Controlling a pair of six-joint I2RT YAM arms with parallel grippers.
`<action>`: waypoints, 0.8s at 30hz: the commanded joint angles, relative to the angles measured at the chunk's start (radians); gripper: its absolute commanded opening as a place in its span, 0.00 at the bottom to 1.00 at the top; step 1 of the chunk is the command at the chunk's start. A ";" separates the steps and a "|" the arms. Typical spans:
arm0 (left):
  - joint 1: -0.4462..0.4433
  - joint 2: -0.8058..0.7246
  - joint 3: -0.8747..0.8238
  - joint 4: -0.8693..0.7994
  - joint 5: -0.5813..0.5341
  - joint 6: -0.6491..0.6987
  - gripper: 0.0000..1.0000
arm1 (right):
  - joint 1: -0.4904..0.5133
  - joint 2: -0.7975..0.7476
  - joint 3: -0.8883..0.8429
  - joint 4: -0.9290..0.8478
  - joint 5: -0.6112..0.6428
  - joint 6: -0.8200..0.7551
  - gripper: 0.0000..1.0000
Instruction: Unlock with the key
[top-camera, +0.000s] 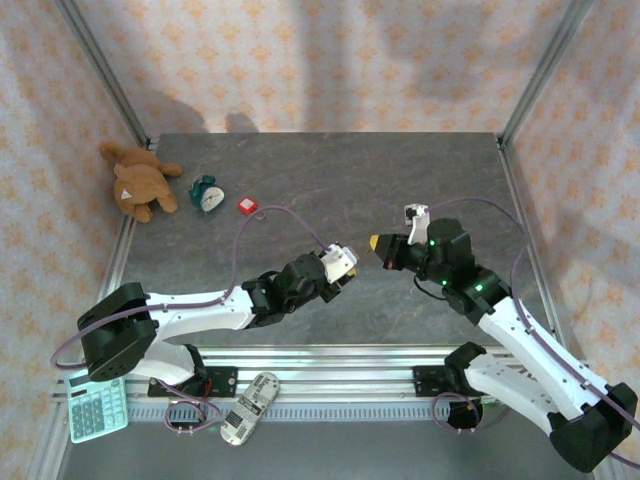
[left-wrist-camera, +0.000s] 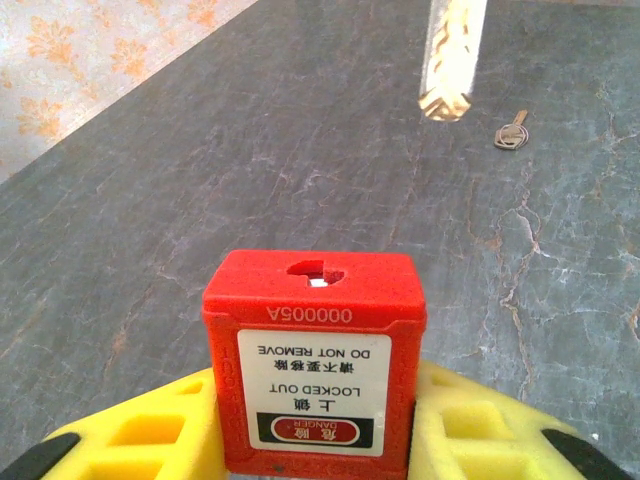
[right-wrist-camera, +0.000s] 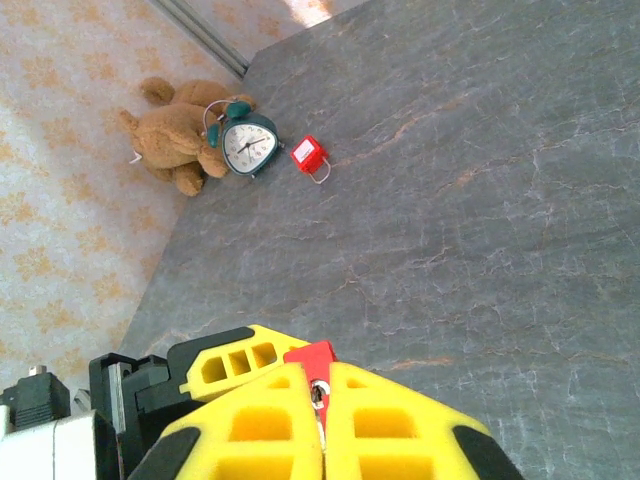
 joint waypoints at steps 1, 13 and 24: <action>-0.009 -0.028 0.023 0.024 0.002 0.018 0.36 | 0.010 0.006 0.015 0.036 0.010 0.008 0.06; -0.015 -0.014 0.043 -0.008 0.019 -0.007 0.35 | 0.043 0.058 -0.013 0.083 0.026 0.045 0.05; -0.016 -0.014 0.050 -0.020 0.035 -0.022 0.34 | 0.048 0.085 -0.012 0.061 0.075 0.017 0.05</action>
